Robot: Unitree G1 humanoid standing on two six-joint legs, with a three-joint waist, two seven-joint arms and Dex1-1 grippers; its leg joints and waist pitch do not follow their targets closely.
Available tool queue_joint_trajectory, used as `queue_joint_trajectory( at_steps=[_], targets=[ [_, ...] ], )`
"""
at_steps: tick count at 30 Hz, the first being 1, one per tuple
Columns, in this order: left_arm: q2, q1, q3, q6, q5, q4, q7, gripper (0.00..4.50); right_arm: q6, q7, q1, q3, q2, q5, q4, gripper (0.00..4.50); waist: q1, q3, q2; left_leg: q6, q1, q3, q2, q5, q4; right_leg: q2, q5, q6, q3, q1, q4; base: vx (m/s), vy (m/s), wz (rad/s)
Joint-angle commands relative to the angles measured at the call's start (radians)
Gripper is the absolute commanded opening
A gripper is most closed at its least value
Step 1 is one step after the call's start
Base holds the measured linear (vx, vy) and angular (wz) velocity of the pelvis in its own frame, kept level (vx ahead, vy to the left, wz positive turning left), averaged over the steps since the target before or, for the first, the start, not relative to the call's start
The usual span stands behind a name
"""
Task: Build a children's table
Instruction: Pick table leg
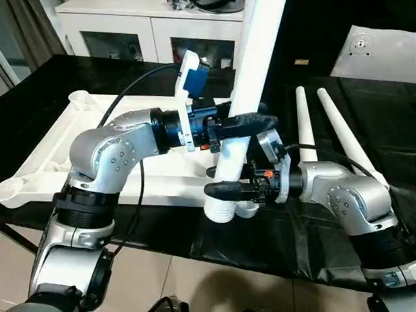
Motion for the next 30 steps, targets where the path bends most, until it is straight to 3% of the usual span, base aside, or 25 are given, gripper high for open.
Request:
queue_joint_trajectory(
  at_steps=[1, 5, 6, 9, 11, 21, 24, 25, 30],
  targets=[
    [0.009, -0.016, -0.005, -0.009, 0.006, -0.013, -0.007, 1.82, -0.002, 0.001, -0.016, -0.007, -0.003, -0.002, -0.007, 2.81, 0.004, -0.083, -0.013, 0.053, 0.011, -0.032, 0.079, -0.04, -0.063, -0.102, -0.166, -0.181, 0.062, 0.065, -0.066, 0.0, 0.0, 0.0],
    [0.01, -0.019, -0.005, -0.011, 0.007, -0.009, -0.009, 1.82, 0.012, 0.015, -0.013, -0.006, -0.004, 0.013, -0.013, 2.81, 0.005, -0.082, -0.011, 0.054, 0.01, -0.032, 0.079, -0.04, -0.062, -0.102, -0.17, -0.18, 0.062, 0.065, -0.066, 0.0, 0.0, 0.0],
    [0.01, -0.019, -0.005, -0.012, 0.007, -0.009, -0.009, 1.82, 0.013, 0.015, -0.013, -0.006, -0.004, 0.013, -0.013, 2.51, 0.005, -0.083, -0.011, 0.054, 0.01, -0.032, 0.079, -0.038, -0.062, -0.102, -0.168, -0.18, 0.062, 0.065, -0.066, 0.0, 0.0, 0.0],
    [0.01, -0.018, -0.003, -0.012, 0.008, -0.009, -0.01, 1.82, 0.017, 0.014, -0.01, -0.005, -0.002, 0.015, -0.014, 2.41, 0.005, -0.082, -0.012, 0.053, 0.011, -0.032, 0.079, -0.04, -0.062, -0.103, -0.172, -0.18, 0.062, 0.065, -0.067, 0.0, 0.0, 0.0],
    [0.009, -0.017, 0.0, -0.009, 0.006, -0.011, -0.009, 1.82, 0.017, 0.014, -0.008, -0.003, 0.0, 0.015, -0.014, 2.08, 0.006, -0.083, -0.012, 0.053, 0.011, -0.032, 0.079, -0.041, -0.062, -0.102, -0.175, -0.178, 0.062, 0.064, -0.067, 0.0, 0.0, 0.0],
    [-0.011, -0.023, 0.017, 0.022, -0.007, -0.012, 0.04, 1.82, 0.006, -0.021, -0.007, -0.001, 0.007, -0.014, 0.01, 1.94, 0.005, -0.083, -0.008, 0.047, 0.011, -0.032, 0.079, -0.049, -0.061, -0.102, -0.174, -0.18, 0.062, 0.065, -0.068, 0.0, 0.0, 0.0],
    [-0.035, -0.024, 0.047, 0.041, -0.048, -0.018, 0.056, 1.82, 0.003, -0.033, 0.005, -0.015, 0.018, -0.002, 0.001, 1.93, 0.004, -0.083, -0.008, 0.048, 0.01, -0.032, 0.078, -0.047, -0.061, -0.102, -0.165, -0.183, 0.062, 0.066, -0.067, 0.0, 0.0, 0.0],
    [-0.057, -0.021, 0.061, 0.054, -0.084, -0.037, 0.065, 2.38, -0.017, -0.051, 0.015, -0.023, 0.032, -0.008, -0.005, 1.93, 0.005, -0.083, -0.007, 0.05, 0.009, -0.033, 0.079, -0.045, -0.061, -0.101, -0.158, -0.187, 0.061, 0.065, -0.067, 0.0, 0.0, 0.0],
    [-0.106, -0.011, 0.082, 0.078, -0.147, -0.071, 0.093, 2.73, -0.034, -0.095, 0.025, -0.043, 0.066, -0.006, -0.01, 1.91, 0.005, -0.083, -0.009, 0.05, 0.01, -0.032, 0.081, -0.046, -0.061, -0.103, -0.153, -0.198, 0.061, 0.065, -0.066, 0.0, 0.0, 0.0]
  ],
)
